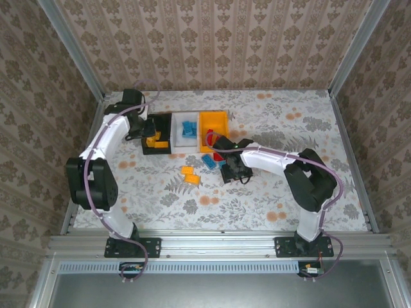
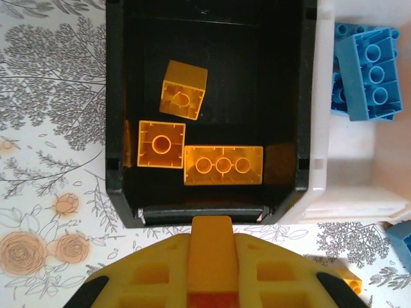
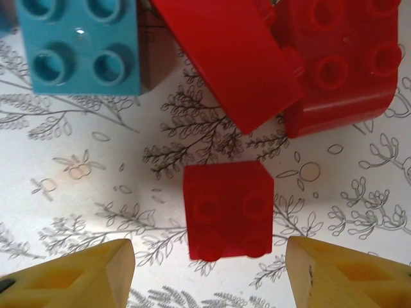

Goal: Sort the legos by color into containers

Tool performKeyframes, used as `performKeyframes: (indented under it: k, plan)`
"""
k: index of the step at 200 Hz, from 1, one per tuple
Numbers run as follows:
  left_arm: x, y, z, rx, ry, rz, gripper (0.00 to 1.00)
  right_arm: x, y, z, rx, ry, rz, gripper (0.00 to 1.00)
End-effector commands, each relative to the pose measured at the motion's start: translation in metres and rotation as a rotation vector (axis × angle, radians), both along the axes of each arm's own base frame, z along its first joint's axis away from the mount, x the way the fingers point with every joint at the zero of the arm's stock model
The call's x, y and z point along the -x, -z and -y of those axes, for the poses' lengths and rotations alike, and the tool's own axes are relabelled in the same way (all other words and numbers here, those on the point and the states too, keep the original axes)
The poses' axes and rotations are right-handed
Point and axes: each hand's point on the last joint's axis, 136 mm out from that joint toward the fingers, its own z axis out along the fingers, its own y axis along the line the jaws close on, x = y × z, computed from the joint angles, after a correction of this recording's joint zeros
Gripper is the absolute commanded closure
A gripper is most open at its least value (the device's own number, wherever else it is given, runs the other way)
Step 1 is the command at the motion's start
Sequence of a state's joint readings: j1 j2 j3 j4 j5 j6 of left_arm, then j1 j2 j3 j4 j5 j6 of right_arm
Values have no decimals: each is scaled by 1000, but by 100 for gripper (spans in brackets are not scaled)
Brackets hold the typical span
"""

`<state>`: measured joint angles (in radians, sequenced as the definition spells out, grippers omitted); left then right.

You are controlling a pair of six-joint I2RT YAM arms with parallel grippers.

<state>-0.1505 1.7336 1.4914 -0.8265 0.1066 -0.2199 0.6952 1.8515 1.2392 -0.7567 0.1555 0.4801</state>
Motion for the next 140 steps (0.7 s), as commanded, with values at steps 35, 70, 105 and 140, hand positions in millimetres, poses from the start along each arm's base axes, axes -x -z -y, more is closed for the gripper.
performKeyframes:
  k: [35, 70, 105, 140]
  plan:
    - [-37, 11, 11, 21, 49, 1, 89, -9, 14, 4, 69, -23, -7, 50]
    - [-59, 27, 5, -15, 48, -31, 87, -11, -9, 1, 21, -6, 71, 60]
    - [-77, 49, 5, -25, 56, -70, 80, -21, -63, -17, -131, -10, 181, 63]
    - [-75, 55, 4, -14, 43, -99, 59, -63, -110, -30, -195, -14, 261, 63]
